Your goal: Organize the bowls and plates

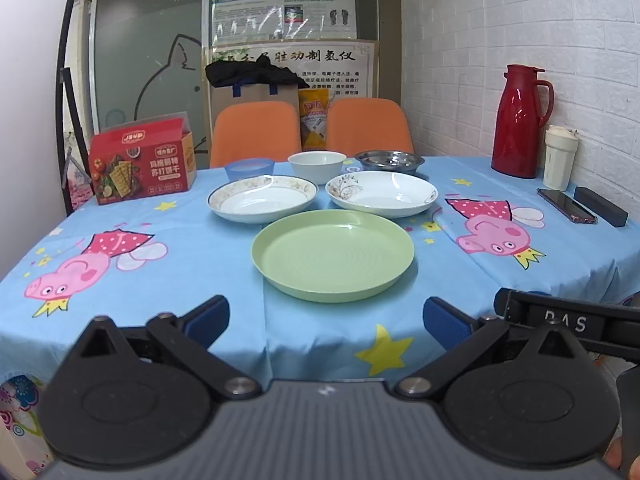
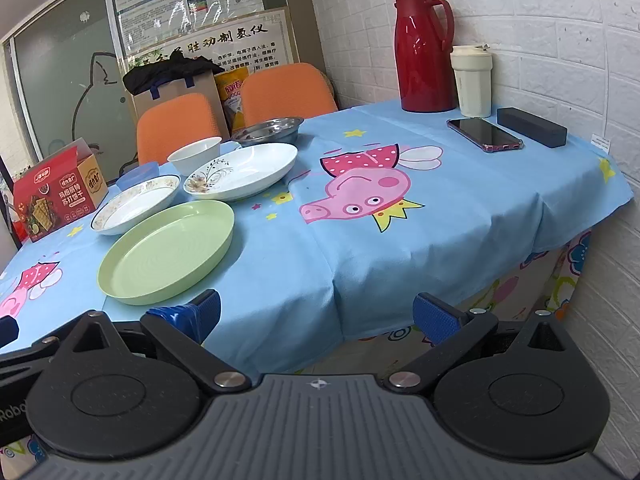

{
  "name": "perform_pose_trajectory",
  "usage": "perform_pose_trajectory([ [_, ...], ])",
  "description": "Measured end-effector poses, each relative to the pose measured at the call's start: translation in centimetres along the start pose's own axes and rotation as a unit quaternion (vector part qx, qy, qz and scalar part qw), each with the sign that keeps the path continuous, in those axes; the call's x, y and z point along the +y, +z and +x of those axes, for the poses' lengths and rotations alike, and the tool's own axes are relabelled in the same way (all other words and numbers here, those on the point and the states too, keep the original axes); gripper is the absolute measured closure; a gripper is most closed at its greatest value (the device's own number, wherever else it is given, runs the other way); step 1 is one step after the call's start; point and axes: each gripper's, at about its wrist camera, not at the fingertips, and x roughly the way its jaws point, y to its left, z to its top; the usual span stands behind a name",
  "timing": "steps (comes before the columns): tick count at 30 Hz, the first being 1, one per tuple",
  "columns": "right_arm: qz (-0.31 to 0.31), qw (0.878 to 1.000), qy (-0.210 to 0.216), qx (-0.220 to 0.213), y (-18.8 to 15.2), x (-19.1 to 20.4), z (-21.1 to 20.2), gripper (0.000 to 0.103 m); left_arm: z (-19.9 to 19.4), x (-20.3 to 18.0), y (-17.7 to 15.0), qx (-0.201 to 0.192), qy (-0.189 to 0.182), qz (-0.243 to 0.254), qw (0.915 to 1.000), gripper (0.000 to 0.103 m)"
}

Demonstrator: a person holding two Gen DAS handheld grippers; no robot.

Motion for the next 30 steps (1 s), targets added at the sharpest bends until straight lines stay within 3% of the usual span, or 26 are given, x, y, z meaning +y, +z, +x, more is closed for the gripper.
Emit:
perform_pose_trajectory([
  [30,-0.007,1.0,0.0,0.012,-0.25,0.33,0.47,0.013,0.18,0.3,-0.25,0.008,0.003,-0.007,0.9999,0.0],
])
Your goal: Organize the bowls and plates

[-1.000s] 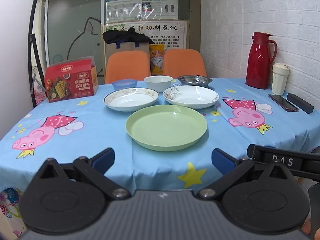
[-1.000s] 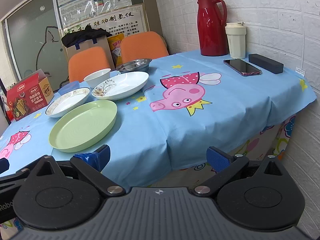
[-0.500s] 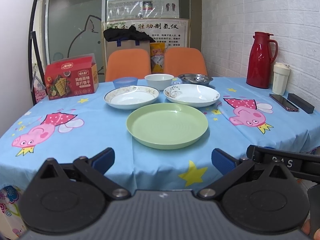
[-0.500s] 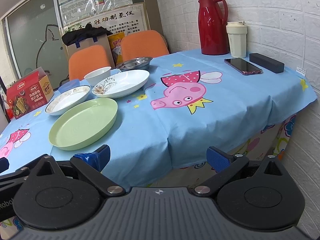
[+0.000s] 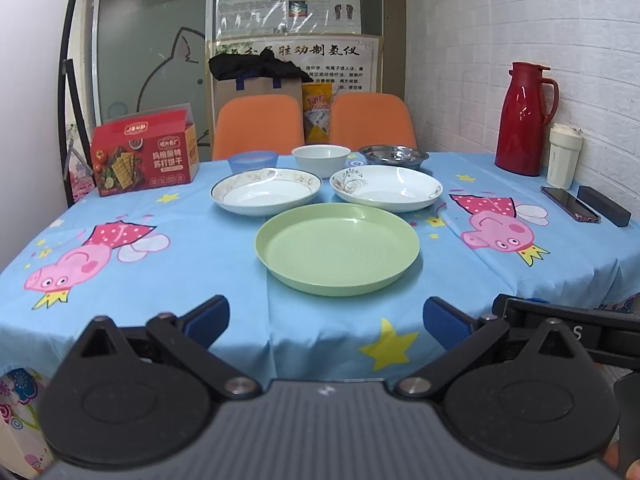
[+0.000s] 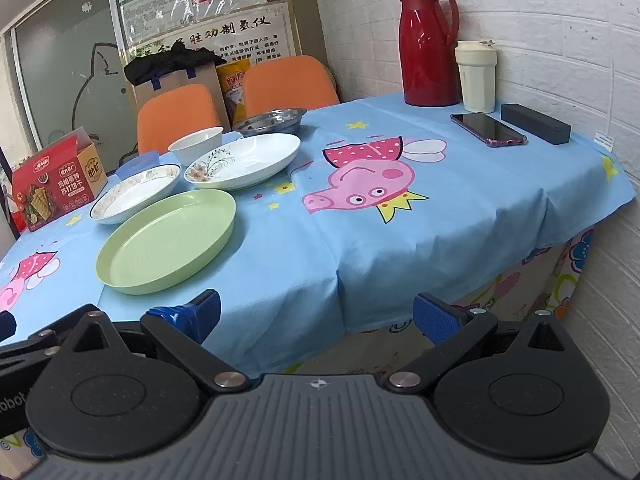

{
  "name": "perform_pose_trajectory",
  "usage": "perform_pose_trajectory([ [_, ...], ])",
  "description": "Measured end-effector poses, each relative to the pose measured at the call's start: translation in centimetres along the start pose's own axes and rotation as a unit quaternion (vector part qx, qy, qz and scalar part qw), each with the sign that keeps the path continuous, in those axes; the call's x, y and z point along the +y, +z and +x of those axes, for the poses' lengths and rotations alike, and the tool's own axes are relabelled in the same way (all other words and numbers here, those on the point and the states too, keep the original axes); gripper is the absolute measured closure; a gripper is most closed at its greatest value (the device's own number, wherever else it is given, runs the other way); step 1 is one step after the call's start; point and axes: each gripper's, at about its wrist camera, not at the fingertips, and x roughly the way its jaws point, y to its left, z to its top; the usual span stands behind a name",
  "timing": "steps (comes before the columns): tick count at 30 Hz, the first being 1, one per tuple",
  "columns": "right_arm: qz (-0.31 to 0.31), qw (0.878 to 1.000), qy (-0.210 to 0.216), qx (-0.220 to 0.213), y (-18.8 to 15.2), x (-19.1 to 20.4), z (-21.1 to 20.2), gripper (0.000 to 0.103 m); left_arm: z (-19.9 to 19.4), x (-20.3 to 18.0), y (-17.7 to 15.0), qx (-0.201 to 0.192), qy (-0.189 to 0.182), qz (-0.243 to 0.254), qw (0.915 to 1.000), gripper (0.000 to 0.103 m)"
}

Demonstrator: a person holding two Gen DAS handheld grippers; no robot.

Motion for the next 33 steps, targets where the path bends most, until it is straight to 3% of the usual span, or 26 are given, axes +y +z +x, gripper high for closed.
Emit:
perform_pose_trajectory([
  [33,-0.033,0.999,-0.007,0.015,0.1,1.6,1.7,0.013,4.2,3.6,1.3,0.033,0.046,-0.047,0.9973,0.0],
])
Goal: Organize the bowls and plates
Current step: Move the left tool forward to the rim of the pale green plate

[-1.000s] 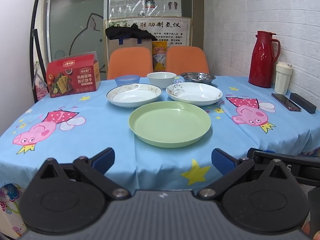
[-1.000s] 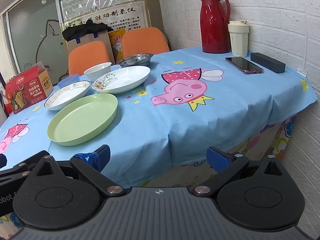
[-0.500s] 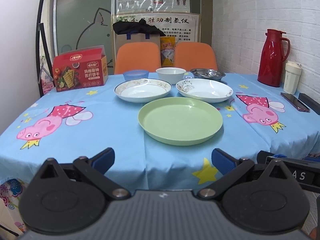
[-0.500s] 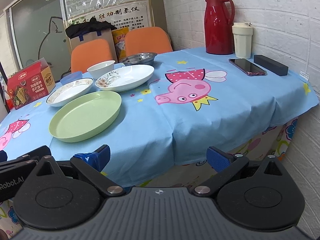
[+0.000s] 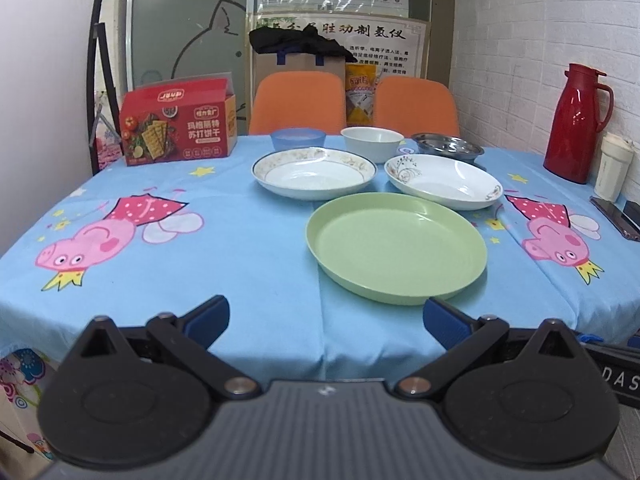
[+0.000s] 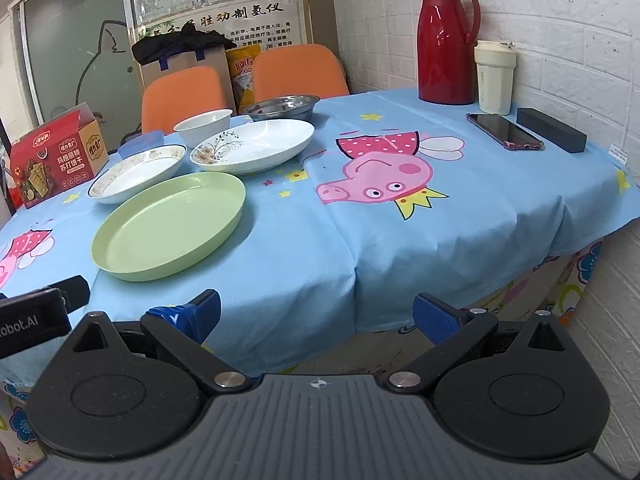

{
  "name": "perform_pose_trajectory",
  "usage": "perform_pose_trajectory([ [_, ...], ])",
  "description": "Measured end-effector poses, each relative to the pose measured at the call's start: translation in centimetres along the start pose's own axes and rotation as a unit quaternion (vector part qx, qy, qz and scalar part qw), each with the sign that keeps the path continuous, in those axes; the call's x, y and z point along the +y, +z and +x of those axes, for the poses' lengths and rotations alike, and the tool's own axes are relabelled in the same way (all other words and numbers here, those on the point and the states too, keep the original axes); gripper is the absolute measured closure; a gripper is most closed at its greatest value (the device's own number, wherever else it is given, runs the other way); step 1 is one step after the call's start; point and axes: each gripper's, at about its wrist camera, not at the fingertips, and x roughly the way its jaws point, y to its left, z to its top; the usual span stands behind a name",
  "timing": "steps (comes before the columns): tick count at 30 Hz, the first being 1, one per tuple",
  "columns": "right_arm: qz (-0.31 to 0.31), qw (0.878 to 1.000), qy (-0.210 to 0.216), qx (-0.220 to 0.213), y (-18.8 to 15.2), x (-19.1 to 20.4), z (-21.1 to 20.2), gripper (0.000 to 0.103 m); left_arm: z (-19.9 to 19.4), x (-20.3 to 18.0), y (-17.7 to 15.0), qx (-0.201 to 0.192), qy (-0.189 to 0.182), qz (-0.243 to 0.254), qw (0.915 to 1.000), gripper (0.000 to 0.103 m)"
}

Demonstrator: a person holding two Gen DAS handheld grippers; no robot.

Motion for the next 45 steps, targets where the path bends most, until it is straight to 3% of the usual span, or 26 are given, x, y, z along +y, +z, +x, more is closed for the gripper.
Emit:
perform_pose_trajectory([
  [7,-0.018,1.0,0.014,0.014,1.9,2.0,1.8,0.013,2.0,2.6,2.8,0.015,0.007,-0.031,0.9994,0.0],
  [13,-0.039,0.998,0.04,0.027,4.0,4.0,4.1,0.013,5.0,4.4,4.9,0.05,0.011,-0.046,0.9976,0.0],
  [21,-0.07,0.995,0.033,0.064,6.5,6.1,9.3,0.013,10.4,4.6,6.9,0.1,-0.014,-0.039,0.9941,0.0],
  [27,-0.089,0.991,0.043,0.095,6.5,7.1,12.2,0.013,13.4,4.7,7.3,0.128,-0.021,-0.043,0.9907,0.0],
  [32,-0.094,0.991,0.059,0.081,6.5,7.4,12.7,0.012,15.0,4.1,7.3,0.146,-0.021,-0.031,0.9885,0.0],
  [39,-0.12,0.987,0.1,0.027,5.7,6.4,12.9,0.012,16.2,3.0,7.3,0.154,-0.033,-0.003,0.9875,0.0],
  [45,-0.123,0.986,0.105,0.042,6.4,6.7,13.3,0.012,16.9,2.3,7.7,0.161,-0.027,0.02,0.9864,0.0],
])
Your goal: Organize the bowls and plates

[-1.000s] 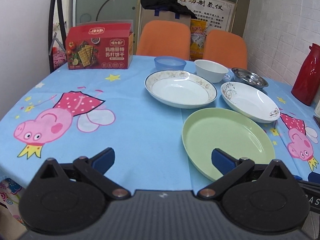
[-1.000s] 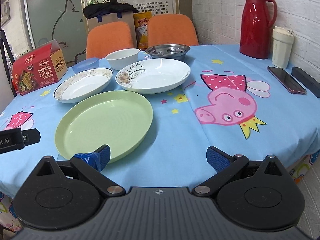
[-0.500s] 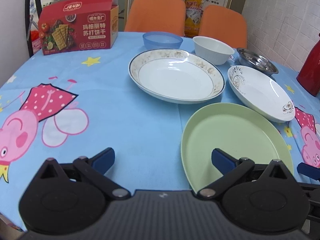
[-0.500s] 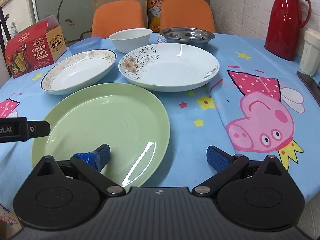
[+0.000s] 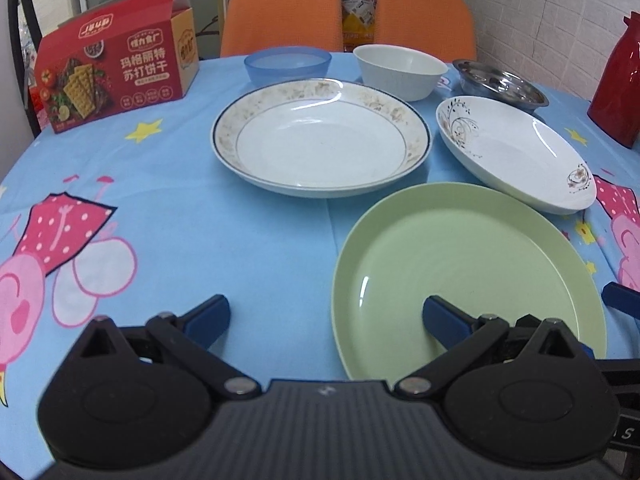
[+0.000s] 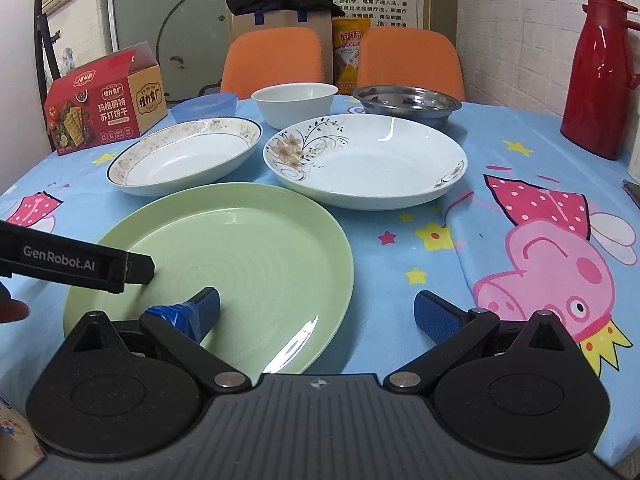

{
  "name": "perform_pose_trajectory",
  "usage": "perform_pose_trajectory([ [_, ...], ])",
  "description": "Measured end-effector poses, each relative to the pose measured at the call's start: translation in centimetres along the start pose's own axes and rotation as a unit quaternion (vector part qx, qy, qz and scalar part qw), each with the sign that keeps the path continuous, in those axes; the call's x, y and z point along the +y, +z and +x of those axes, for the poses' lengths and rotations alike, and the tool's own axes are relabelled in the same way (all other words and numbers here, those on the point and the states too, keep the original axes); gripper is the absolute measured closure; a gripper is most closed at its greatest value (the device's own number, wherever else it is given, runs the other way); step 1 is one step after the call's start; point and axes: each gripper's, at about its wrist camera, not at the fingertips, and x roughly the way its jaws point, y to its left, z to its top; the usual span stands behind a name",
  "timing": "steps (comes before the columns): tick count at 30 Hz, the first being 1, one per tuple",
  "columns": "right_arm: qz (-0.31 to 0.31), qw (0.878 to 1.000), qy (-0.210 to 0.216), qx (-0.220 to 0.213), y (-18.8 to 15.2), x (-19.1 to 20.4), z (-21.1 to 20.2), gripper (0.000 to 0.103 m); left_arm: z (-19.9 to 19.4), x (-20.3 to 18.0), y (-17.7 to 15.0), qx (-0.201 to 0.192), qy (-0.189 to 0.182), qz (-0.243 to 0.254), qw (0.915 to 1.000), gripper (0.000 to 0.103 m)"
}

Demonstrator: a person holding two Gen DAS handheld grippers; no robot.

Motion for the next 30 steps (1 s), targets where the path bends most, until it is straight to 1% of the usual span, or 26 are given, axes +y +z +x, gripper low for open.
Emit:
perform_pose_trajectory([
  [1,0.0,1.0,0.002,0.011,0.3,0.2,0.1,0.012,0.1,0.0,0.1,0.003,-0.001,0.001,1.0,0.0],
  [3,-0.015,0.999,0.027,0.028,0.7,0.7,0.3,0.012,0.2,0.0,0.4,0.011,-0.005,0.004,0.9999,0.0],
  [4,-0.025,0.999,0.033,0.032,0.8,1.1,0.4,0.013,0.3,0.1,0.5,0.013,-0.007,0.007,0.9999,0.0],
  [10,-0.036,0.997,0.051,0.044,1.5,1.2,1.1,0.013,0.4,-0.1,0.8,0.025,-0.016,0.018,0.9994,0.0],
  [13,-0.047,0.996,0.061,0.049,1.7,1.2,1.2,0.014,0.4,-0.1,0.7,0.022,-0.022,0.022,0.9993,0.002],
  [15,-0.053,0.995,0.069,0.047,1.6,1.3,1.2,0.015,0.2,-0.4,0.7,0.014,-0.03,0.032,0.9989,0.007],
  [17,-0.058,0.995,0.07,0.042,1.4,1.9,1.0,0.015,-0.3,-0.9,0.6,0.006,-0.048,0.044,0.9979,0.028],
  [18,-0.056,0.995,0.069,0.04,1.3,2.0,1.0,0.015,-0.6,-1.2,0.5,0.004,-0.059,0.049,0.9971,0.034],
  [19,-0.054,0.995,0.068,0.039,1.3,2.0,1.0,0.015,-0.7,-1.5,0.5,0.003,-0.07,0.052,0.9962,0.048],
  [21,-0.047,0.996,0.061,0.037,1.3,2.3,0.9,0.015,-0.8,-1.9,0.6,0.002,-0.062,0.049,0.9969,0.047],
  [24,-0.03,0.998,0.047,0.036,1.2,3.0,0.7,0.015,-0.9,-1.3,0.8,0.007,-0.059,0.04,0.9974,0.048],
  [26,-0.013,0.998,0.052,0.034,1.2,3.6,0.3,0.015,-1.6,-0.6,0.6,-0.003,-0.05,0.037,0.998,0.054],
  [28,0.003,0.997,0.066,0.029,1.3,4.2,-0.2,0.015,-2.5,0.7,0.6,-0.007,-0.051,0.024,0.9984,0.058],
  [30,-0.004,0.997,0.07,0.015,1.6,5.5,-0.8,0.015,-3.3,2.2,0.5,-0.009,-0.046,0.006,0.9989,0.058],
])
